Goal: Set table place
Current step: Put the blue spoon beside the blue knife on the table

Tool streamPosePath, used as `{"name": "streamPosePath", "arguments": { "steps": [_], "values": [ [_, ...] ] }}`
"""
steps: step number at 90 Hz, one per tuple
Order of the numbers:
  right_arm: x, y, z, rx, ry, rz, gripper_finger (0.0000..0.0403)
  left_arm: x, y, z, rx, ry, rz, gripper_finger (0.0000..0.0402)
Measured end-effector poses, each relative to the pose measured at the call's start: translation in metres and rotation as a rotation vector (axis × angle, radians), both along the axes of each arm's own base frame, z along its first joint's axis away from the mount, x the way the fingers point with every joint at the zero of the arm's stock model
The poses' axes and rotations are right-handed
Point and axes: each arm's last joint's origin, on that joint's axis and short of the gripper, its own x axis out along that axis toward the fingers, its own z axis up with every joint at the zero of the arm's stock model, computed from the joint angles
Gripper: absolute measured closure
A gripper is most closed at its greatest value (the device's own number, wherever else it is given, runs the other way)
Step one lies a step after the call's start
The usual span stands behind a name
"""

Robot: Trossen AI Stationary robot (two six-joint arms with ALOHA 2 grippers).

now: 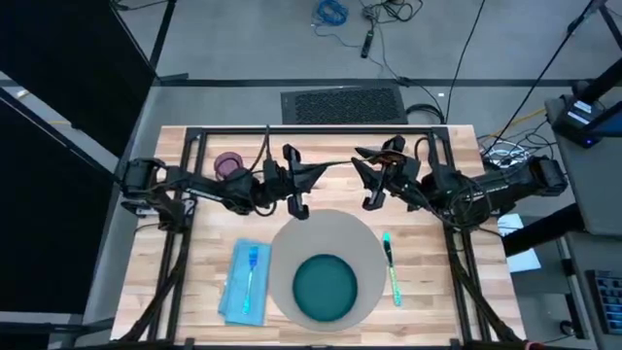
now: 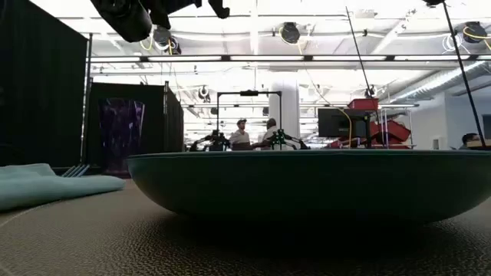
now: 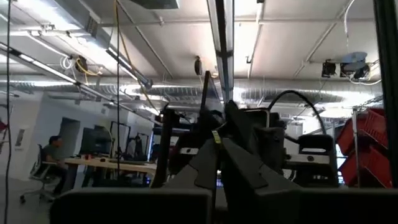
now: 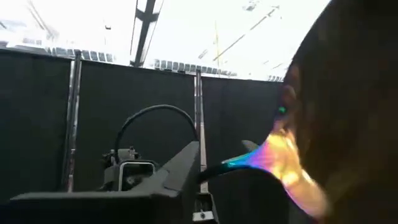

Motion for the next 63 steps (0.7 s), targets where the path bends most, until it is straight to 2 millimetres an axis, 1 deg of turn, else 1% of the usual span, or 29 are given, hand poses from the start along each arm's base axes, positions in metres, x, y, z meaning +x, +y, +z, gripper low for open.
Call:
{"name": "streamPosePath", "arguments": {
  "steps": [4,9,26,44,53,63],
  "values": [
    [0.000,0.000,-0.002,-0.001,0.020,-0.013,0.0376,0.001,0.000,-0.001,0.000,0.007,0.005,0.0402],
    [0.000,0.000,-0.002,-0.008,0.028,-0.004,0.0391,0.001,0.000,-0.002,-0.004,0.011,0.012,0.0402],
    [0.000,0.001,-0.002,-0.012,0.057,0.039,0.0401,0.001,-0.001,-0.003,0.008,0.028,-0.006,0.0402],
    [0.000,0.001,-0.002,-0.005,0.061,0.034,0.0402,0.003,0.000,-0.006,-0.003,0.073,0.024,0.0397],
    [0.001,0.001,-0.004,-0.005,0.074,0.034,0.0402,0.006,0.001,-0.011,0.003,0.126,0.033,0.0371],
    [0.002,0.000,-0.006,-0.003,0.093,0.026,0.0402,0.008,0.005,-0.015,-0.004,0.171,0.043,0.0313]
  ]
}}
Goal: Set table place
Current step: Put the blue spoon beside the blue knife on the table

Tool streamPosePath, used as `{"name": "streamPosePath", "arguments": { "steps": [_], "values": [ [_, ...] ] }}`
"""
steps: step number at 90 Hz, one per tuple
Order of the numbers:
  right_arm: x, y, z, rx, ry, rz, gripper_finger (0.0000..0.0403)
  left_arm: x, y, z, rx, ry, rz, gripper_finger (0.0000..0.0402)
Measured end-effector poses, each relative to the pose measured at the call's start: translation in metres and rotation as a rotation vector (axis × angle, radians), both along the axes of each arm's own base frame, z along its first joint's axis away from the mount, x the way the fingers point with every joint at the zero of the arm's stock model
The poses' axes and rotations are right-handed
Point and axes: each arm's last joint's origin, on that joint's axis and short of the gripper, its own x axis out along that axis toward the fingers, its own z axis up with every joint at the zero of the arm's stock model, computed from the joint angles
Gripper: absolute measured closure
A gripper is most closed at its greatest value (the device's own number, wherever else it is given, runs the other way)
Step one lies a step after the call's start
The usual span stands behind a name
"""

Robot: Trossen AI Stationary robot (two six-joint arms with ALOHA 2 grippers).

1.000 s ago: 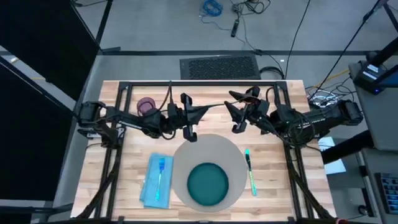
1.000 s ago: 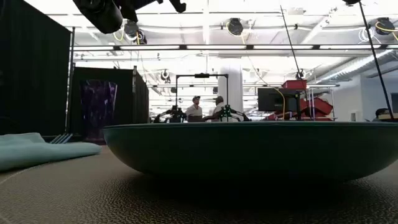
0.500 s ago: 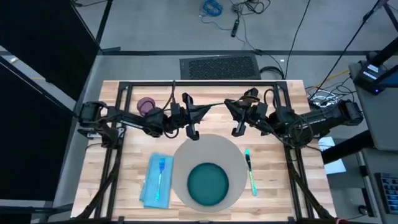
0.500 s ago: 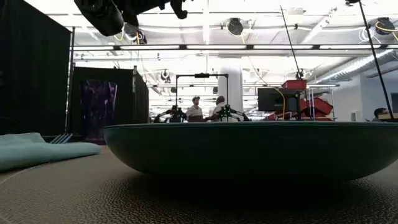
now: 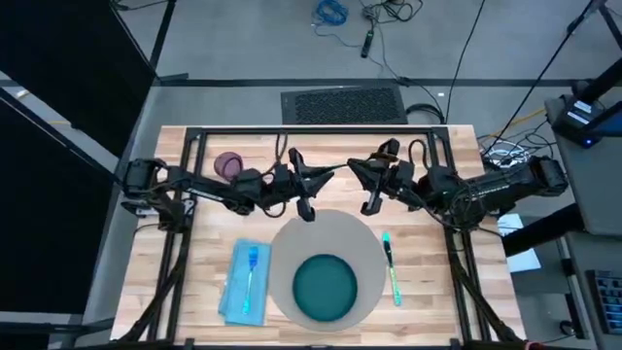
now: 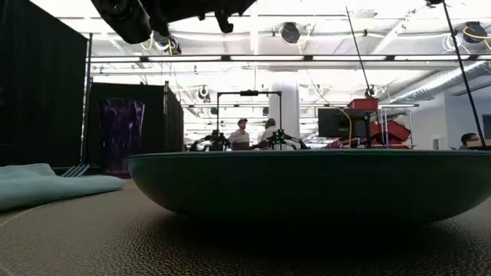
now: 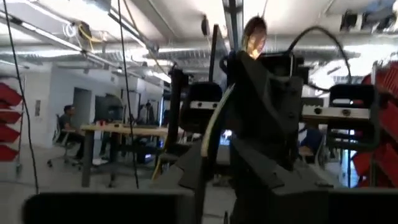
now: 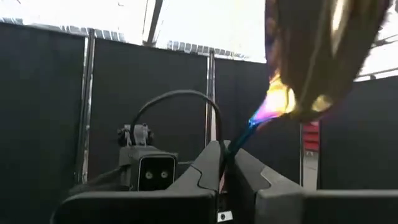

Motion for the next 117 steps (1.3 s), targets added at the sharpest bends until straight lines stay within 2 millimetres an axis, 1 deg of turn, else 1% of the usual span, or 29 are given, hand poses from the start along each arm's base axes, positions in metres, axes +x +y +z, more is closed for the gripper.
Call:
{"name": "streamPosePath", "arguments": {
  "steps": [11,19,26,35,46,63,74,86,92,100,111,117],
  "values": [
    [0.000,-0.001,-0.001,0.003,0.008,-0.010,0.0402,0.001,0.002,-0.001,-0.011,0.013,0.020,0.0237],
    [-0.002,-0.001,0.001,-0.002,0.017,-0.014,0.0402,0.001,0.002,-0.002,-0.076,0.011,-0.010,0.0190],
    [-0.005,-0.002,0.006,-0.001,0.043,-0.040,0.0402,0.002,0.002,-0.003,-0.099,0.023,-0.026,0.0160],
    [-0.010,-0.003,0.018,-0.003,0.077,-0.061,0.0402,0.002,0.002,-0.004,-0.100,0.036,-0.024,0.0136],
    [-0.015,-0.003,0.033,-0.002,0.133,-0.081,0.0402,0.004,0.003,-0.010,-0.116,0.090,0.019,0.0128],
    [-0.027,-0.007,0.053,0.077,0.358,-0.160,0.0402,0.005,0.007,-0.017,-0.142,0.165,0.127,0.0127],
    [-0.043,-0.008,0.064,0.167,0.537,-0.190,0.0402,0.004,0.007,-0.018,-0.146,0.175,0.145,0.0127],
    [-0.068,-0.011,0.080,0.312,0.669,-0.208,0.0402,0.002,0.007,-0.015,-0.146,0.190,0.147,0.0127],
    [-0.080,-0.012,0.080,0.378,0.740,-0.228,0.0402,0.000,0.007,-0.011,-0.148,0.179,0.145,0.0127],
    [-0.097,-0.012,0.077,0.467,0.818,-0.254,0.0402,-0.002,0.005,-0.007,-0.152,0.165,0.135,0.0127],
    [-0.121,-0.008,0.066,0.617,0.925,-0.259,0.0403,-0.007,-0.001,0.003,-0.148,0.141,0.119,0.0127],
    [-0.130,-0.004,0.060,0.709,0.984,-0.255,0.0403,-0.011,-0.004,0.009,-0.130,0.130,0.114,0.0127]
  ]
}}
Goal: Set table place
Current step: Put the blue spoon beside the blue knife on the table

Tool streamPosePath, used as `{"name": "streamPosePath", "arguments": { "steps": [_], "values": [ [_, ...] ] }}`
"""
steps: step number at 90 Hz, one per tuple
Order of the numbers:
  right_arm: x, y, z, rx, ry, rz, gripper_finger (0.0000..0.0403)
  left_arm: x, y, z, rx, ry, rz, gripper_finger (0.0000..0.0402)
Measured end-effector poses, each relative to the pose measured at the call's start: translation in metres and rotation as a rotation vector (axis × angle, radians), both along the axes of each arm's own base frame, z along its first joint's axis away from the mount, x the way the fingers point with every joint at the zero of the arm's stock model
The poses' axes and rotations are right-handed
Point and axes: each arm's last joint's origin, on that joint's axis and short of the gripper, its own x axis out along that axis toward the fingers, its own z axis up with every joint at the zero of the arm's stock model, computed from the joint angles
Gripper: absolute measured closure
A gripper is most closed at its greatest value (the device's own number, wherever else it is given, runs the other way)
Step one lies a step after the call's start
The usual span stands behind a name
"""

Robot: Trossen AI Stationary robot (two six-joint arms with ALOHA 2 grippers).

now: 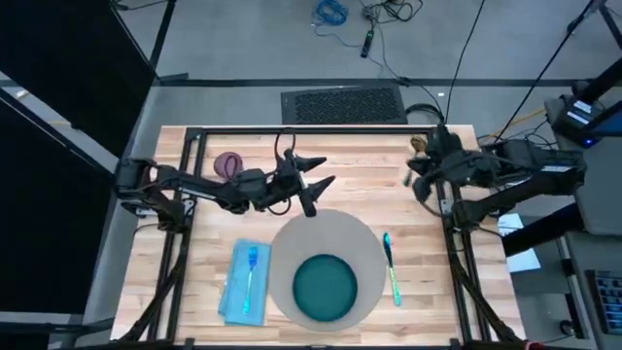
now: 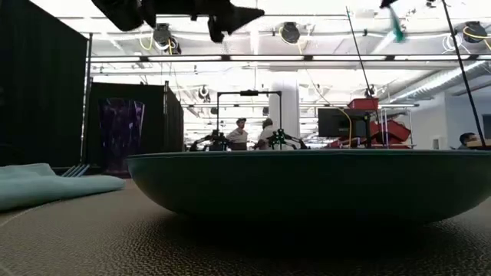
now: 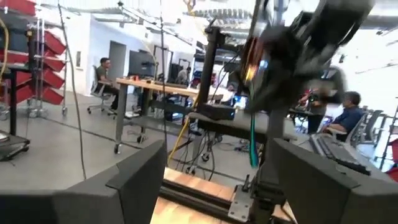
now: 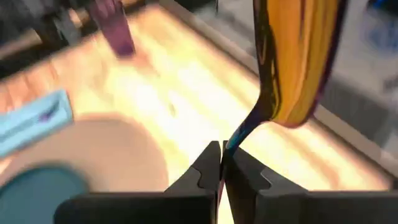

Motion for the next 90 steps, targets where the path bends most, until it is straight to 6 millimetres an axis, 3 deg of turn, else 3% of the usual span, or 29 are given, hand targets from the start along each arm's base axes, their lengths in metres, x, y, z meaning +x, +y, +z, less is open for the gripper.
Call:
{"name": "streamPosePath", "arguments": {
  "steps": [22,44,65,74,90],
  "values": [
    [-0.003,0.036,-0.020,0.296,0.073,0.074,0.0403,-0.021,-0.013,0.025,0.053,0.032,-0.020,0.0127],
    [-0.018,0.078,-0.077,0.502,0.256,-0.024,0.0403,-0.037,-0.022,0.038,0.054,0.055,-0.048,0.0127],
    [-0.026,0.124,-0.133,0.691,0.220,-0.159,0.0403,-0.039,-0.030,0.040,0.072,0.065,-0.072,0.0127],
    [-0.027,0.134,-0.154,0.683,0.238,-0.283,0.0403,-0.040,-0.031,0.040,0.073,0.062,-0.076,0.0127],
    [-0.009,0.143,-0.182,0.695,0.215,-0.322,0.0403,-0.040,-0.031,0.040,0.071,0.061,-0.077,0.0127]
  ]
}}
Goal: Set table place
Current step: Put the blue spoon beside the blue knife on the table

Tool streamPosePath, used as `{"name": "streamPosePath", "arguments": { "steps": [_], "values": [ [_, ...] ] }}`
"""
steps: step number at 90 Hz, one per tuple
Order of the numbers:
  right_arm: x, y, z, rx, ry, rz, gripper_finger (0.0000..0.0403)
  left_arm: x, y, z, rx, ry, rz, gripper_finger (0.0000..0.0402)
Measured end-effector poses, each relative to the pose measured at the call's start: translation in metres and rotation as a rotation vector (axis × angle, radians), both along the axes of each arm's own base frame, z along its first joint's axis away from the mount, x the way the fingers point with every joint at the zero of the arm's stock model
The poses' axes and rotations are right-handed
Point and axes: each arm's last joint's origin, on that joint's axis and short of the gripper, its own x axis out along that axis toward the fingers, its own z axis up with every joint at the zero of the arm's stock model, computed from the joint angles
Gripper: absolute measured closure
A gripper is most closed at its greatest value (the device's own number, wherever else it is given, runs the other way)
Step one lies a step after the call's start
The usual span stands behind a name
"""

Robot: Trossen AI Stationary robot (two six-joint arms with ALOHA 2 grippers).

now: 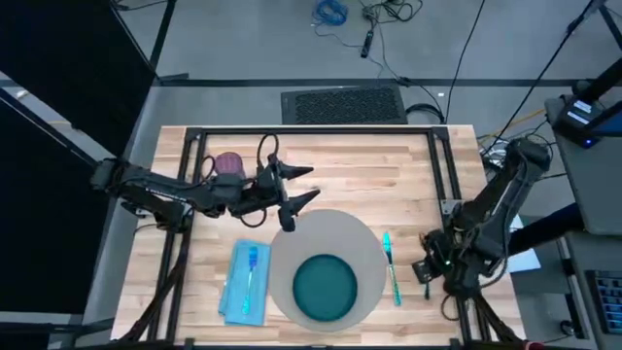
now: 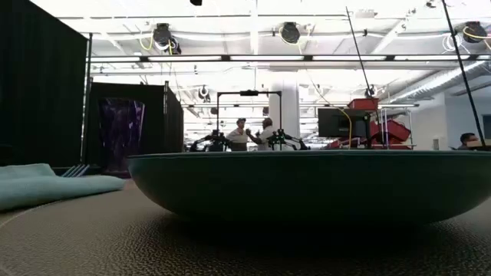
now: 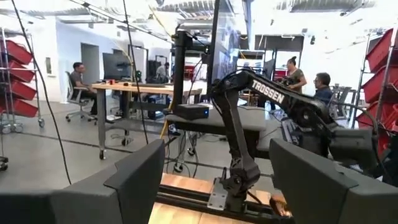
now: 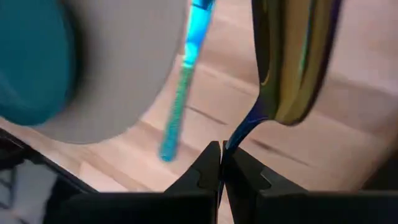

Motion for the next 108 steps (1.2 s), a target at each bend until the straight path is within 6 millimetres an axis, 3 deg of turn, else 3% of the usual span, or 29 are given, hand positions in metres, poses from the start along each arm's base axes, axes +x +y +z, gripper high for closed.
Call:
{"name": "streamPosePath", "arguments": {
  "steps": [20,36,59,108],
  "values": [
    [0.003,0.000,-0.038,0.106,-0.032,0.044,0.0403,0.000,-0.001,0.000,-0.022,-0.004,-0.011,0.0127],
    [0.002,-0.003,-0.054,0.144,-0.058,0.046,0.0403,0.000,-0.002,0.000,-0.023,-0.005,-0.013,0.0127],
    [0.007,-0.012,-0.063,0.116,-0.066,0.062,0.0403,0.000,-0.004,0.000,-0.023,-0.005,-0.018,0.0127],
    [0.013,-0.016,-0.063,0.123,-0.054,0.093,0.0403,0.000,-0.004,0.000,-0.023,-0.005,-0.018,0.0127]
  ]
}}
